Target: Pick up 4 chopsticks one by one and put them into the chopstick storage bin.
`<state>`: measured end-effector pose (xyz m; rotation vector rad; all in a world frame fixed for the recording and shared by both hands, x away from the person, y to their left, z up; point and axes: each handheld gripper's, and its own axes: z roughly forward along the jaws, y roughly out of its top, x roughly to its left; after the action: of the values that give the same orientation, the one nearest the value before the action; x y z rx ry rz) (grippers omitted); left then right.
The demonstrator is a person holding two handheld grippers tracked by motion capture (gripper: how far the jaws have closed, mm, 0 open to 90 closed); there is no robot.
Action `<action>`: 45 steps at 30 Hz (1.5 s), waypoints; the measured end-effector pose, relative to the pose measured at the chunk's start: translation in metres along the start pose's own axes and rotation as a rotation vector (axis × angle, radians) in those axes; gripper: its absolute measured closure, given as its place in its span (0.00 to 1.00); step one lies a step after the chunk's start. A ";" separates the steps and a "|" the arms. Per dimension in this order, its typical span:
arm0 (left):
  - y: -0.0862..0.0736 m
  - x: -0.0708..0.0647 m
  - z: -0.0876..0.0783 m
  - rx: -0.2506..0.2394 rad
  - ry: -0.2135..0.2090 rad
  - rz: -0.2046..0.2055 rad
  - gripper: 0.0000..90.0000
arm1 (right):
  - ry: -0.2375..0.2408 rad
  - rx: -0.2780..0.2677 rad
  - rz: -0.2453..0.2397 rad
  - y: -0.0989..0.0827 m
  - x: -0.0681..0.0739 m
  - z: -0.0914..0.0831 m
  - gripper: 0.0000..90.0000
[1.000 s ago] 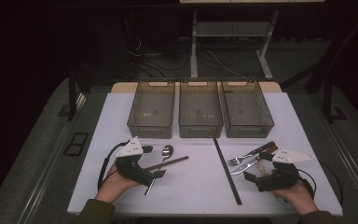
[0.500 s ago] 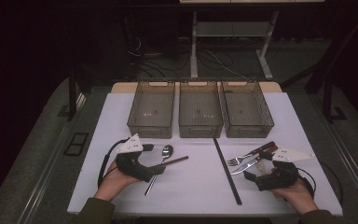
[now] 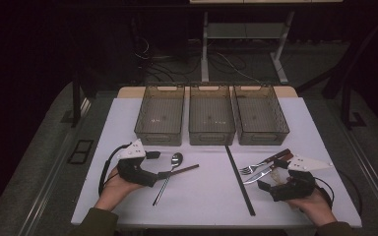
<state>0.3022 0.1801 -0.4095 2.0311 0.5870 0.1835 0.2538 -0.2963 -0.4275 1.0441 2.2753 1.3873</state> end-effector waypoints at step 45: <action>-0.031 0.025 -0.017 0.165 -0.034 -0.029 0.89 | 0.000 0.000 -0.002 0.000 0.001 0.001 0.01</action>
<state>0.3072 0.2178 -0.4293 2.1791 0.6273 0.0856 0.2535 -0.2953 -0.4282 1.0415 2.2762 1.3865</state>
